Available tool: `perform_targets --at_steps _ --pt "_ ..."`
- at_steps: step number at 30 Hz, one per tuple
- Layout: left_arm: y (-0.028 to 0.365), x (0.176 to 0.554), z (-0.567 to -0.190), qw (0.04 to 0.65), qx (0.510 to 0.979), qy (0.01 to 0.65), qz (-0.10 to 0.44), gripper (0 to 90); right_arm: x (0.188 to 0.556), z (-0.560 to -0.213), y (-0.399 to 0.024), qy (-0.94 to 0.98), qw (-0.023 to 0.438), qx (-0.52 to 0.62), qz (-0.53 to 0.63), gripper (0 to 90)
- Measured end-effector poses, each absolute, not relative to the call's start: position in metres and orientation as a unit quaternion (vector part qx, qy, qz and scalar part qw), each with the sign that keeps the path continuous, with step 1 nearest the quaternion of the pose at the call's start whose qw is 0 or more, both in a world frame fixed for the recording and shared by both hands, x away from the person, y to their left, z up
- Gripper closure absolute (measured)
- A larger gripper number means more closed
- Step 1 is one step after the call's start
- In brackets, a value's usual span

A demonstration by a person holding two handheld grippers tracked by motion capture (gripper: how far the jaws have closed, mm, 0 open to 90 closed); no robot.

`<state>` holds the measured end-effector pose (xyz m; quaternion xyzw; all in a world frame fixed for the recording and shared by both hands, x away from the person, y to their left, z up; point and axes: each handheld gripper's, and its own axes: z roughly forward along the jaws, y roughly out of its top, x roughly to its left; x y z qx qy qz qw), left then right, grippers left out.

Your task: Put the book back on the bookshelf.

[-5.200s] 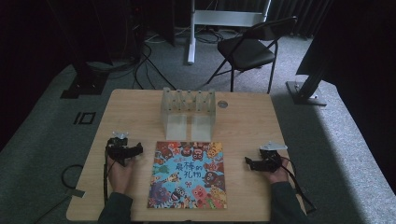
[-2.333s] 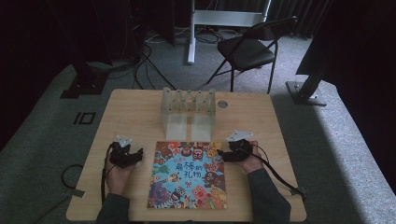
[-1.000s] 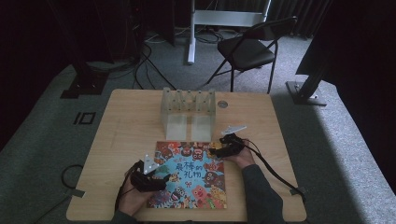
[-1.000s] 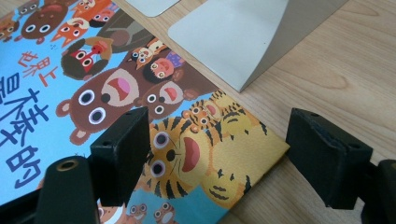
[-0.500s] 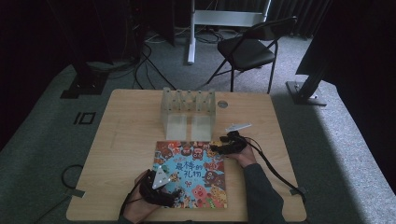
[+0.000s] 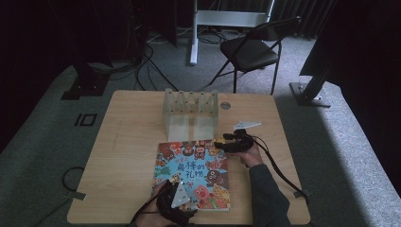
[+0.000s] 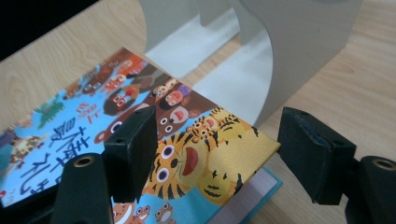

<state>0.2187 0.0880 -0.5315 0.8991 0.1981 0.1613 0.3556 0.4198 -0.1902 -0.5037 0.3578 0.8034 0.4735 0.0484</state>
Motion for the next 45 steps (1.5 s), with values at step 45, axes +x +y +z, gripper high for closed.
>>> perform_targets --at_steps 45 --pt "0.097 0.215 -0.515 0.394 0.871 0.206 0.209 4.2 0.405 -0.474 -0.171 0.799 -0.015 0.361 0.481 47.9"
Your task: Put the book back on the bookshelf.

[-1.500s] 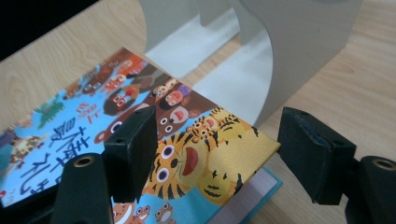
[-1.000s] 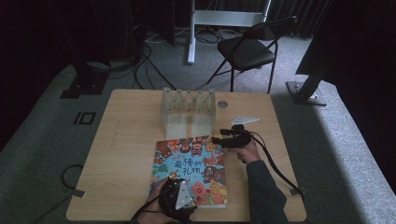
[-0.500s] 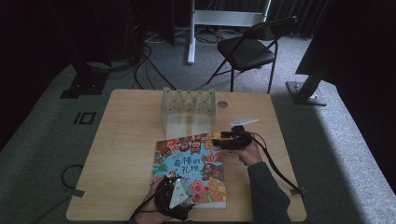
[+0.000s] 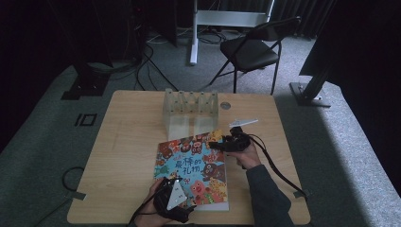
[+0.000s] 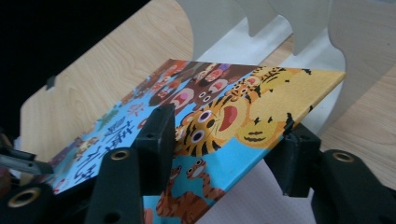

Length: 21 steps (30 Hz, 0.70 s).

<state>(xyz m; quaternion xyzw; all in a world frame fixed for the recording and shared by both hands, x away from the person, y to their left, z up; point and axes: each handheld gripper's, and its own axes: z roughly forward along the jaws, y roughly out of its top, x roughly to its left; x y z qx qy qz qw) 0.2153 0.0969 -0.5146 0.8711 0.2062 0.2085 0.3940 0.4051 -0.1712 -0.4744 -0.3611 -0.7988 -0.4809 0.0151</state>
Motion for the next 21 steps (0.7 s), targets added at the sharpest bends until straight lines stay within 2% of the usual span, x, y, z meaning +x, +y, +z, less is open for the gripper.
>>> perform_targets --at_steps 5,9,21 --pt "0.099 0.216 -0.515 0.398 0.872 0.213 0.189 6.7 0.407 -0.473 -0.173 -0.798 0.026 -0.359 -0.483 50.6" --pt "0.105 0.215 -0.51 0.415 0.868 0.226 0.153 7.1 0.41 -0.472 -0.174 -0.796 0.037 -0.359 -0.486 53.4" --pt "0.133 0.216 -0.494 0.436 0.847 0.252 0.169 7.1 0.411 -0.467 -0.174 -0.795 0.044 -0.352 -0.493 56.9"
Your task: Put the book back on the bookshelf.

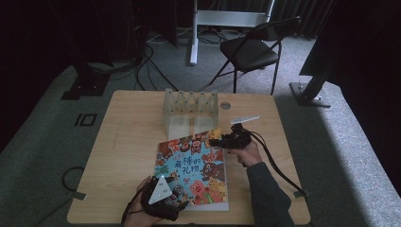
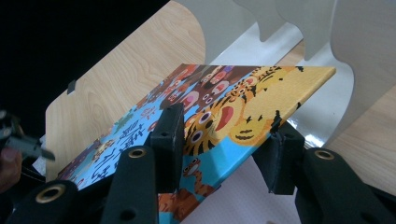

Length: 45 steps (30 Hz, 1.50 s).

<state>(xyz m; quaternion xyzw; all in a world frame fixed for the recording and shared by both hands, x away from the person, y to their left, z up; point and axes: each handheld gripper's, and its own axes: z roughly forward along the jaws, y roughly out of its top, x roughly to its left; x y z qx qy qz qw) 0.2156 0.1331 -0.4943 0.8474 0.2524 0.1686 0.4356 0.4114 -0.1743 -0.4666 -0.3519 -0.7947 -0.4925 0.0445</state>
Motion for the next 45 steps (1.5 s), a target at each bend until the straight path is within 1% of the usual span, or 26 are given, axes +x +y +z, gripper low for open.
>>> perform_targets --at_steps 5,11,16,25,33,45 --pt "0.146 0.224 -0.496 0.432 0.839 0.276 0.179 7.1 0.411 -0.466 -0.174 -0.795 0.044 -0.351 -0.493 57.0" --pt "0.159 0.237 -0.501 0.431 0.831 0.305 0.174 7.1 0.41 -0.465 -0.174 -0.794 0.041 -0.349 -0.496 57.5" --pt "0.167 0.248 -0.504 0.428 0.827 0.319 0.175 7.1 0.409 -0.457 -0.171 -0.794 0.036 -0.341 -0.502 59.7" --pt "0.184 0.265 -0.506 0.428 0.816 0.347 0.173 7.1 0.408 -0.45 -0.167 -0.8 0.028 -0.333 -0.499 60.2" --pt "0.201 0.276 -0.509 0.44 0.803 0.375 0.146 7.1 0.405 -0.446 -0.164 -0.798 0.018 -0.332 -0.502 60.9" --pt "0.21 0.282 -0.507 0.447 0.795 0.385 0.141 7.4 0.402 -0.441 -0.162 -0.793 0.015 -0.339 -0.506 63.0"
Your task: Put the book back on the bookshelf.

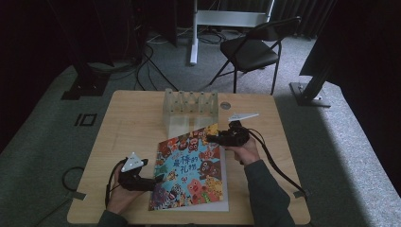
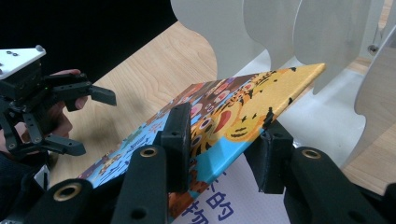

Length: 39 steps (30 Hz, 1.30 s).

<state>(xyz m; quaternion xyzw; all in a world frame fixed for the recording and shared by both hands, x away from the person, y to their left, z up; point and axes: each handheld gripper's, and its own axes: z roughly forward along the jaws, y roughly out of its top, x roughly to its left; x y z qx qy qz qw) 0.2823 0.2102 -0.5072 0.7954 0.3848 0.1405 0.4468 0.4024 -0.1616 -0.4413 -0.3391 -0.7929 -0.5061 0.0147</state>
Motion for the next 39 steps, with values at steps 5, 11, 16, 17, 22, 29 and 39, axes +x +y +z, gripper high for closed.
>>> perform_targets --at_steps 5,11,16,17,22,29,39 --pt "0.213 0.284 -0.506 0.447 0.794 0.387 0.14 7.5 0.402 -0.441 -0.162 -0.79 0.017 -0.344 -0.507 63.9" --pt "0.214 0.285 -0.506 0.45 0.79 0.392 0.141 12.1 0.399 -0.439 -0.162 -0.786 0.014 -0.347 -0.512 64.9" --pt "0.215 0.285 -0.506 0.451 0.791 0.39 0.14 12.2 0.396 -0.437 -0.162 -0.784 0.011 -0.347 -0.515 65.4" --pt "0.215 0.286 -0.506 0.451 0.791 0.39 0.139 12.2 0.396 -0.437 -0.162 -0.784 0.011 -0.346 -0.515 65.5" --pt "0.216 0.287 -0.506 0.453 0.789 0.392 0.137 12.4 0.393 -0.434 -0.163 -0.78 0.008 -0.347 -0.52 66.3" --pt "0.219 0.288 -0.506 0.455 0.787 0.393 0.136 12.6 0.387 -0.427 -0.167 -0.776 0.001 -0.343 -0.529 67.7" --pt "0.223 0.29 -0.504 0.457 0.786 0.393 0.136 14.1 0.377 -0.419 -0.171 -0.772 -0.011 -0.333 -0.541 69.2"
